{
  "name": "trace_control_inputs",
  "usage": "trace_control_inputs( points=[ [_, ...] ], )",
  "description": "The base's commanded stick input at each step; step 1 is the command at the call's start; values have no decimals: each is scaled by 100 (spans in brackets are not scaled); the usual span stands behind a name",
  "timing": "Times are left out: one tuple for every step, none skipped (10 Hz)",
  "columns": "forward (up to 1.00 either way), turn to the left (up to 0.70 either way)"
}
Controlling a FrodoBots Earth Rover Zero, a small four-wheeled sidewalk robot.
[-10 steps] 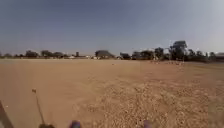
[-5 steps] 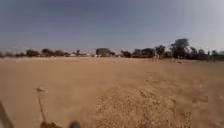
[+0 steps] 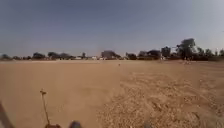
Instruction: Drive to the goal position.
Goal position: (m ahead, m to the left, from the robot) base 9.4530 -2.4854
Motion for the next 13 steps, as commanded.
trace_control_inputs(
  points=[
    [70,0],
    [70,0],
    [70,0],
    [70,0],
    [70,0],
    [70,0],
    [70,0],
    [70,0],
    [70,0],
    [70,-13],
    [70,-27],
    [70,-27],
    [70,-11]
  ],
)
